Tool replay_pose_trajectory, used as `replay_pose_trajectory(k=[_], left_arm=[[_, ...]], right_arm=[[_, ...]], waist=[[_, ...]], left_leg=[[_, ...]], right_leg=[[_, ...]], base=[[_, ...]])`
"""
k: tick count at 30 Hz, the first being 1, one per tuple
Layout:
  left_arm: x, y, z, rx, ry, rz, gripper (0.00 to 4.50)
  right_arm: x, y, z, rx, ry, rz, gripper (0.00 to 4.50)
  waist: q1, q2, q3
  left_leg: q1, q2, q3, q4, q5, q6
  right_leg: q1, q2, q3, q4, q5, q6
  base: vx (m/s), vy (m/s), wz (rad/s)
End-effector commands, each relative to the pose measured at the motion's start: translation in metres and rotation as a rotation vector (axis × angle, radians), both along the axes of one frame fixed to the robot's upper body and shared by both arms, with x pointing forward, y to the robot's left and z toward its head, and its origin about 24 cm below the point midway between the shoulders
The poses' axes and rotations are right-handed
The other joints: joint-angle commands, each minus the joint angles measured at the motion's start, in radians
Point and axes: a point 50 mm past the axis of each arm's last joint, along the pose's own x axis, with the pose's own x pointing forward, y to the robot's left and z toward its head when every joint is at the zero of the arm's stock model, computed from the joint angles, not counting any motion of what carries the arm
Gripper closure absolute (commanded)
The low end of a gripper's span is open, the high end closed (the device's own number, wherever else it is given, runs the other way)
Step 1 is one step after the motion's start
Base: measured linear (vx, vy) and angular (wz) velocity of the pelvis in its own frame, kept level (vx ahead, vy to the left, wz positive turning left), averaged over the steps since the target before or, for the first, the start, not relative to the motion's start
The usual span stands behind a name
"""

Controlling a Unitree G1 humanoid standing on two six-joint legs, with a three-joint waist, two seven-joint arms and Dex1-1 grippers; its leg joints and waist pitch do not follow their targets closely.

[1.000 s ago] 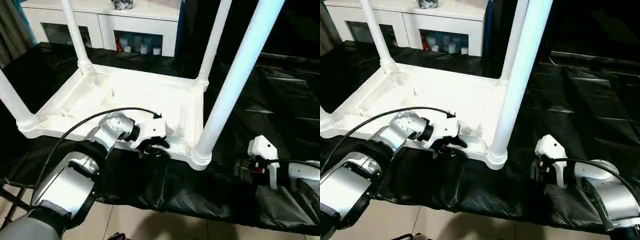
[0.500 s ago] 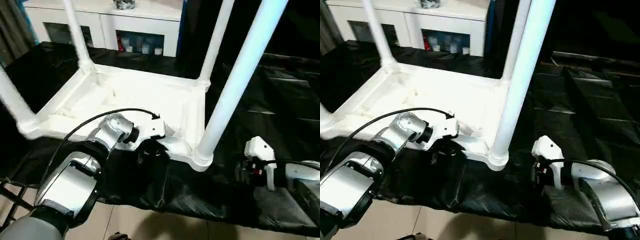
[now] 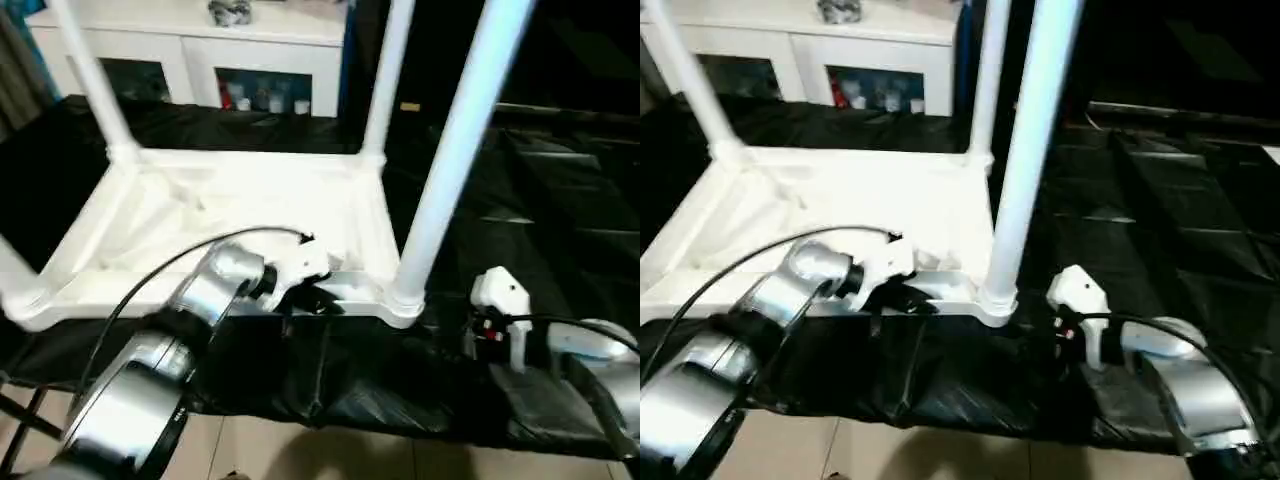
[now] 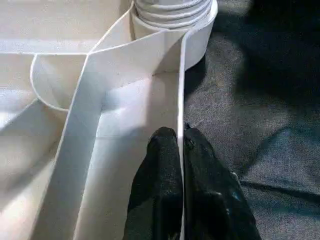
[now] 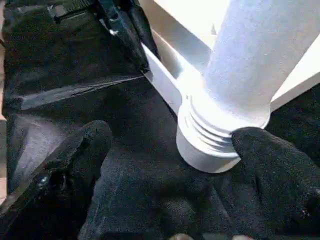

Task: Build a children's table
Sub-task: Rotate leg to tighten

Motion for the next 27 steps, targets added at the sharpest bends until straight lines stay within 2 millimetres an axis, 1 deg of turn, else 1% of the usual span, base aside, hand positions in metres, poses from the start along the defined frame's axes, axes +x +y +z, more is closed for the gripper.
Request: replay_pose_trajectory(k=[1, 2, 3, 4, 5, 6, 8, 9, 10, 11, 12, 13, 16, 19, 20, 23, 24, 25, 26, 27], left_arm=[[-0.007, -0.005, -0.006, -0.063, 0.026, 0.018, 4.47], [-0.008, -0.010, -0.003, -0.107, 0.027, 0.015, 4.20], [-0.008, -0.011, -0.003, -0.123, 0.036, 0.010, 4.03], [-0.009, -0.012, -0.002, -0.128, 0.044, 0.002, 4.03], [-0.010, -0.012, -0.002, -0.120, 0.047, -0.005, 3.92], [-0.010, -0.012, -0.002, -0.120, 0.047, -0.005, 3.89], [-0.007, -0.010, -0.001, -0.078, 0.029, -0.008, 3.68], [-0.007, -0.010, -0.001, -0.078, 0.029, -0.008, 3.68], [-0.005, -0.008, -0.002, -0.043, 0.017, -0.003, 3.68], [-0.005, -0.008, -0.002, -0.030, 0.013, -0.001, 3.68], [-0.004, -0.006, -0.003, -0.014, 0.012, -0.001, 3.68], [-0.003, -0.005, -0.003, 0.002, 0.005, 0.003, 3.68], [0.001, -0.004, -0.004, 0.018, -0.009, 0.025, 3.68], [0.003, -0.002, -0.004, 0.030, 0.005, 0.040, 3.68], [0.004, -0.002, -0.004, 0.027, 0.010, 0.049, 3.68], [0.003, -0.001, -0.004, 0.015, 0.040, 0.052, 4.03], [0.003, 0.000, -0.004, 0.015, 0.047, 0.050, 4.03], [0.002, 0.000, -0.005, 0.019, 0.054, 0.041, 4.20], [0.001, 0.001, -0.005, 0.022, 0.057, 0.035, 4.31], [-0.001, 0.002, -0.007, 0.032, 0.071, 0.020, 4.31]], right_arm=[[0.003, 0.009, 0.003, 0.009, -0.017, 0.026, 0.00], [0.003, 0.010, 0.002, 0.012, -0.014, 0.031, 0.00], [0.003, 0.011, 0.001, 0.013, -0.013, 0.032, 0.00], [0.003, 0.011, 0.000, 0.013, -0.012, 0.034, 0.00], [0.003, 0.011, 0.000, 0.013, -0.012, 0.036, 0.00], [0.003, 0.011, 0.000, 0.013, -0.012, 0.036, 0.00], [0.004, 0.012, 0.000, 0.010, -0.014, 0.038, 0.00], [0.004, 0.012, 0.000, 0.010, -0.014, 0.038, 0.00], [0.004, 0.011, 0.000, 0.008, -0.015, 0.038, 0.00], [0.004, 0.011, 0.000, 0.008, -0.015, 0.039, 0.00], [0.003, 0.010, 0.001, 0.007, -0.016, 0.038, 0.00], [0.003, 0.010, 0.001, 0.007, -0.016, 0.038, 0.00], [0.002, 0.008, 0.002, 0.008, -0.016, 0.036, 0.00], [0.001, 0.007, 0.003, 0.007, -0.018, 0.030, 0.00], [0.001, 0.006, 0.003, 0.008, -0.019, 0.027, 0.00], [0.002, 0.005, 0.005, 0.014, -0.024, 0.021, 0.00], [0.002, 0.004, 0.005, 0.016, -0.024, 0.021, 0.00], [0.002, 0.004, 0.005, 0.014, -0.027, 0.020, 0.00], [0.002, 0.004, 0.005, 0.012, -0.029, 0.020, 0.00], [0.005, 0.003, 0.006, 0.009, -0.039, 0.010, 0.00]], waist=[[0.009, -0.027, -0.052], [0.006, -0.028, -0.050], [0.007, -0.023, -0.051], [0.007, -0.023, -0.051], [0.006, -0.024, -0.051], [0.006, -0.024, -0.053], [0.004, -0.025, -0.052], [0.002, -0.028, -0.051], [0.001, -0.028, -0.051], [0.001, -0.028, -0.049], [0.001, -0.015, -0.049], [-0.002, -0.021, -0.050], [0.000, -0.021, -0.051], [0.001, -0.019, -0.051], [0.001, -0.020, -0.050], [0.000, -0.020, -0.049], [0.001, -0.020, -0.049], [0.001, -0.023, -0.049], [0.001, -0.022, -0.049], [0.001, -0.021, -0.050]], left_leg=[[-0.010, 0.006, 0.002, -0.068, -0.237, 0.046], [-0.008, 0.006, 0.004, -0.068, -0.239, 0.049], [-0.006, 0.006, 0.004, -0.068, -0.242, 0.049], [-0.006, 0.006, 0.004, -0.068, -0.241, 0.047], [-0.006, 0.006, 0.005, -0.068, -0.246, 0.046], [-0.008, 0.007, 0.004, -0.068, -0.242, 0.045], [-0.008, 0.007, 0.004, -0.069, -0.248, 0.045], [-0.008, 0.006, 0.004, -0.070, -0.255, 0.044], [-0.008, 0.006, 0.004, -0.070, -0.257, 0.044], [-0.006, 0.006, 0.003, -0.071, -0.268, 0.042], [-0.006, 0.007, 0.002, -0.072, -0.272, 0.038], [-0.005, 0.006, 0.004, -0.071, -0.274, 0.038], [-0.007, 0.004, 0.002, -0.070, -0.267, 0.036], [-0.003, 0.006, 0.003, -0.071, -0.281, 0.034], [-0.005, 0.006, 0.002, -0.071, -0.282, 0.033], [-0.004, 0.005, 0.002, -0.072, -0.295, 0.032], [-0.004, 0.005, 0.002, -0.072, -0.295, 0.032], [-0.004, 0.006, 0.001, -0.072, -0.291, 0.033], [-0.005, 0.006, 0.001, -0.072, -0.288, 0.034], [-0.006, 0.006, 0.001, -0.072, -0.281, 0.035]], right_leg=[[0.048, -0.048, 0.026, -0.086, -0.334, -0.167], [0.044, -0.048, 0.026, -0.090, -0.339, -0.166], [0.042, -0.047, 0.026, -0.090, -0.337, -0.168], [0.042, -0.048, 0.027, -0.089, -0.330, -0.171], [0.041, -0.046, 0.027, -0.089, -0.316, -0.178], [0.043, -0.046, 0.027, -0.086, -0.291, -0.184], [0.043, -0.046, 0.026, -0.087, -0.282, -0.182], [0.043, -0.046, 0.026, -0.088, -0.294, -0.177], [0.043, -0.046, 0.026, -0.088, -0.300, -0.175], [0.041, -0.048, 0.027, -0.092, -0.335, -0.162], [0.040, -0.047, 0.027, -0.092, -0.336, -0.163], [0.040, -0.045, 0.027, -0.095, -0.334, -0.161], [0.044, -0.046, 0.028, -0.092, -0.317, -0.164], [0.042, -0.045, 0.027, -0.092, -0.310, -0.175], [0.043, -0.045, 0.028, -0.092, -0.306, -0.178], [0.042, -0.046, 0.027, -0.094, -0.334, -0.175], [0.042, -0.046, 0.027, -0.094, -0.336, -0.175], [0.042, -0.046, 0.027, -0.094, -0.336, -0.175], [0.042, -0.046, 0.027, -0.094, -0.334, -0.174], [0.043, -0.047, 0.028, -0.093, -0.324, -0.176]], base=[[0.000, 0.000, 0.00], [0.000, 0.000, 0.00], [0.000, 0.000, 0.00], [0.000, 0.000, 0.00], [0.000, 0.000, 0.00], [0.000, 0.000, 0.00], [0.000, 0.000, 0.00], [0.000, 0.000, 0.00], [0.000, 0.000, 0.00], [0.000, 0.000, 0.00], [0.000, 0.000, 0.00], [0.000, 0.000, 0.00], [0.000, 0.000, 0.00], [0.000, 0.000, 0.00], [0.000, 0.000, 0.00], [0.000, 0.000, 0.00], [0.000, 0.000, 0.00], [0.000, 0.000, 0.00], [0.000, 0.000, 0.00], [0.000, 0.000, 0.00]])
